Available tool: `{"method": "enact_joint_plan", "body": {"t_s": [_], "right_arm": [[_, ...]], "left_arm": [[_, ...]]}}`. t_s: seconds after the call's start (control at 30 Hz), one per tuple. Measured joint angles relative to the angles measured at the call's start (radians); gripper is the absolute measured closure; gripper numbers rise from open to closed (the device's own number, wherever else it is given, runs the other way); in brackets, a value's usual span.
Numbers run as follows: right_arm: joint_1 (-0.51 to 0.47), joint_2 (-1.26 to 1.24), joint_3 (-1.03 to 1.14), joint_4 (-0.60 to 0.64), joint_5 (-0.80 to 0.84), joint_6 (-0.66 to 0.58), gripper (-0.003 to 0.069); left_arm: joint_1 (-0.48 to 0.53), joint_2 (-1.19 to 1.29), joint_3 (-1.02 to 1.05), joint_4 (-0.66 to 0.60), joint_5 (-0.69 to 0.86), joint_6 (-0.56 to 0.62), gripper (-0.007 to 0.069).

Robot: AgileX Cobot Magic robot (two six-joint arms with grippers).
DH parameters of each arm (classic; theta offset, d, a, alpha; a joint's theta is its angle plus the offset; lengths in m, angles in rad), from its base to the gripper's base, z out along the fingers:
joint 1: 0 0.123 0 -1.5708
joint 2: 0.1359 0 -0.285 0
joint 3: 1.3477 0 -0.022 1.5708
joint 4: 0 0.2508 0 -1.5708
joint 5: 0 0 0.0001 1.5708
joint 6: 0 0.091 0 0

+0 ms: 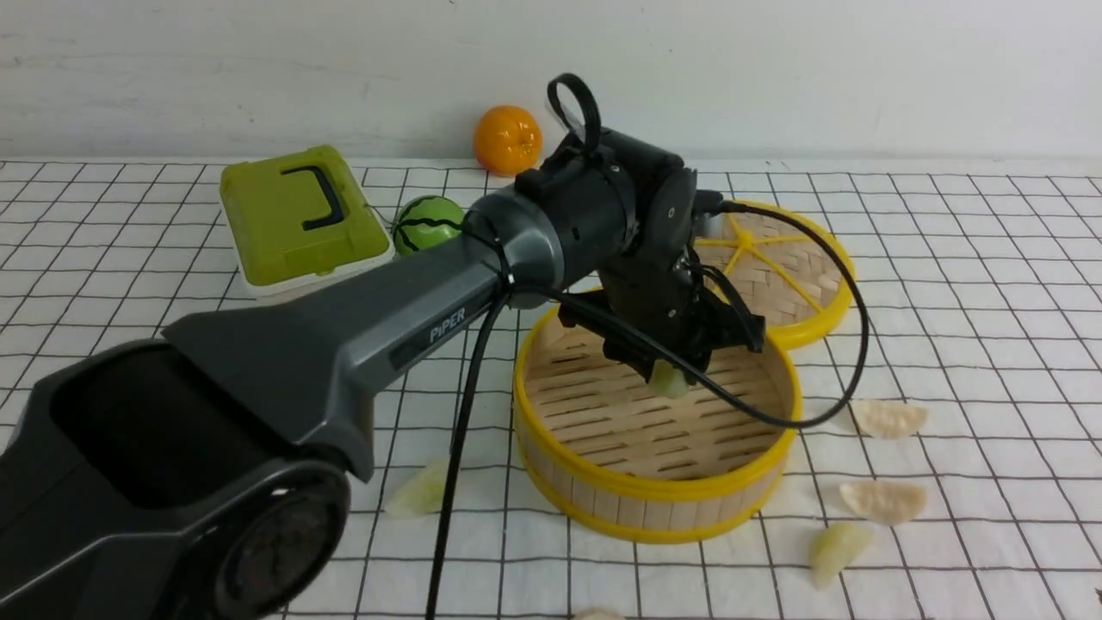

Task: Put the dumplings into the steamer on the table with the white tablecloth.
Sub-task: 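Reach for and grasp a dumpling on the table with the left gripper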

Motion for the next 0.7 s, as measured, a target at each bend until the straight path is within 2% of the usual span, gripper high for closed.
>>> {"method": "enact_joint_plan", "body": {"t_s": [0.23, 0.4, 0.43, 0.53, 0.7], "right_arm": [[0.0, -0.001, 0.026, -0.005, -0.01, 0.0, 0.0638], [0.0, -0.001, 0.074, -0.005, -0.014, 0.0, 0.0635], [0.0, -0.001, 0.088, -0.005, -0.015, 0.0, 0.0633], [0.0, -0.001, 0.094, -0.005, -0.017, 0.0, 0.0629], [0.0, -0.001, 0.094, -0.005, -0.027, 0.0, 0.0626]], "left_arm": [[0.0, 0.035, 0.0, 0.033, -0.063, -0.087, 0.0346], [0.0, 0.039, 0.0, 0.086, -0.067, -0.112, 0.0284], [0.0, 0.028, -0.004, 0.104, -0.032, -0.116, 0.023], [0.0, -0.017, -0.039, 0.109, 0.065, -0.104, 0.0176], [0.0, -0.186, -0.093, 0.113, 0.25, 0.023, 0.0158]]}}
